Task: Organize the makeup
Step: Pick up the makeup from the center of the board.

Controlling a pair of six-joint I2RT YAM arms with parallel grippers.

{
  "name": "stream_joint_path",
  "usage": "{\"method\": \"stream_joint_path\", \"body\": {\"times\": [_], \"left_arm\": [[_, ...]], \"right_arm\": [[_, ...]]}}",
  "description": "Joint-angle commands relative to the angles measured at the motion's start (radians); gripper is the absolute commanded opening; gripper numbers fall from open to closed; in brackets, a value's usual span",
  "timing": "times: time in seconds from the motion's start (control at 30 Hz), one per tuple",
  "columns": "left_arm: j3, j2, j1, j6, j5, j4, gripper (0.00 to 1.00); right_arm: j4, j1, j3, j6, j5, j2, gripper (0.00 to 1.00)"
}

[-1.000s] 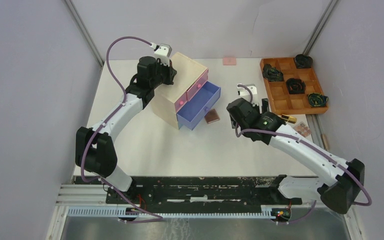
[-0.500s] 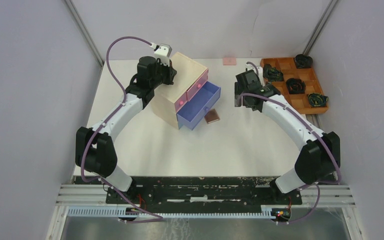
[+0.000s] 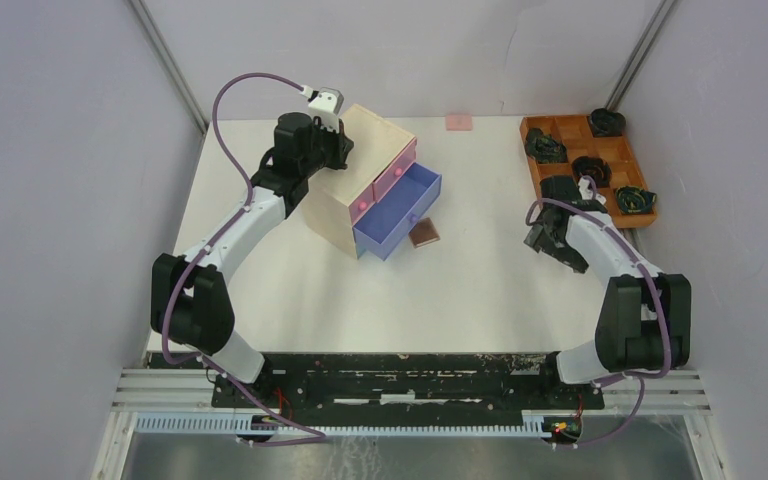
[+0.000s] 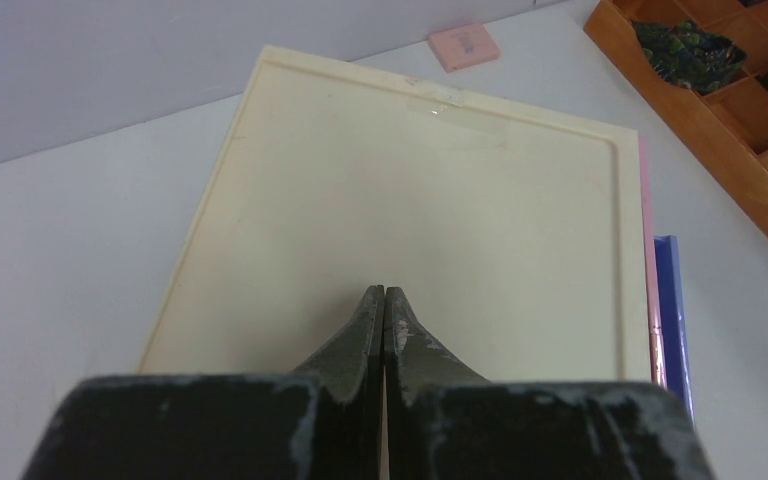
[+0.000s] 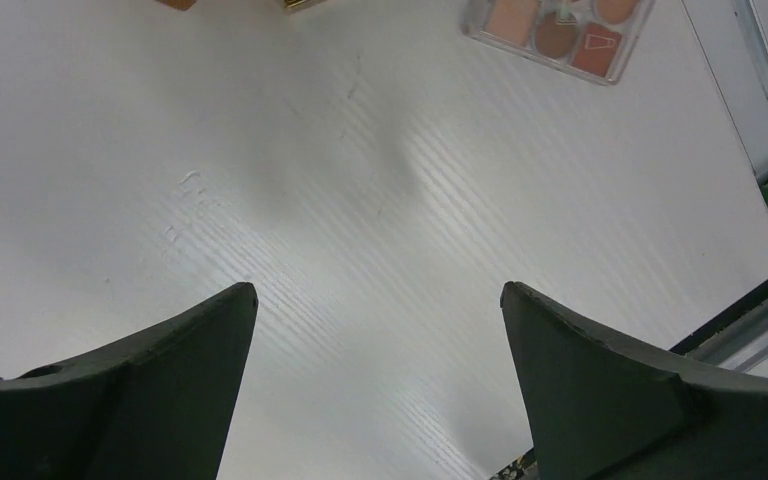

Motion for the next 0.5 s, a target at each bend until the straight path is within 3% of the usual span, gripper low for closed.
{"method": "stream_joint_path", "body": {"times": [0.0,0.47], "left_arm": [[-0.072,0.105,0.001,0.029,0.014,-0.347,0.03],[-0.086,0.115,0.002,0.028,0.002,-0.348,0.03]], "right_arm": [[-0.005,-0.040,-0.023,0.096,0.049,-0.029,1.00],[0.066,-0.349,-0.107,0.153,-0.032,-0.078,1.00]]}}
